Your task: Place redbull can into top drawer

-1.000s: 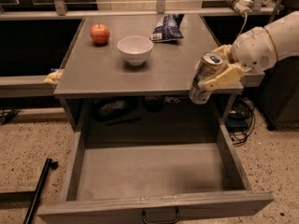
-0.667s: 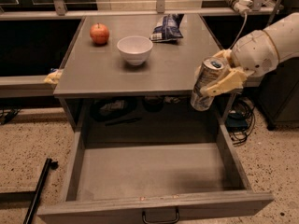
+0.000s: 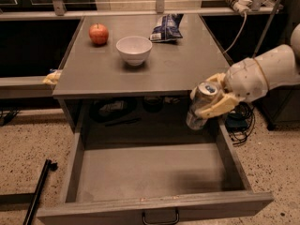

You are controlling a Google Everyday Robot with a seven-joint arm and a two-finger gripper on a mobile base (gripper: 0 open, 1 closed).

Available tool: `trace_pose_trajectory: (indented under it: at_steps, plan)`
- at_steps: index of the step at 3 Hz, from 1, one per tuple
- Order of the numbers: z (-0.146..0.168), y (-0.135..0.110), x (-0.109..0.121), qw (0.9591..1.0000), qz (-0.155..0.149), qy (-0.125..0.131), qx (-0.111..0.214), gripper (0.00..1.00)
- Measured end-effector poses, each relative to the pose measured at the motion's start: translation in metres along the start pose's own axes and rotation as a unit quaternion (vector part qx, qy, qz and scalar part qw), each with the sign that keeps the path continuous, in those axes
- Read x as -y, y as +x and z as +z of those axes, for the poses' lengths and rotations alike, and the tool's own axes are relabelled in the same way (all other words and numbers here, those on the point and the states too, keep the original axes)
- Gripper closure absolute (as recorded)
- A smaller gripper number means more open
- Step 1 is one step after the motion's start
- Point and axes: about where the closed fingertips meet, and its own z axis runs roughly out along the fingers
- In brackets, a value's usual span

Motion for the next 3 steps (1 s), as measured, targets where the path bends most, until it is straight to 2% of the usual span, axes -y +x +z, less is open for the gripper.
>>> trace_pose_trajectory:
  at_steps: [1, 2, 3]
  plan:
    - [0.044, 0.039, -0.034, 0.9997, 0.022, -0.011, 0.005, 1.00]
    - [0.043, 0.038, -0.033, 0.9997, 0.021, -0.011, 0.005, 1.00]
    - [0.049, 0.050, -0.031, 0.9999, 0.006, -0.006, -0.010, 1.00]
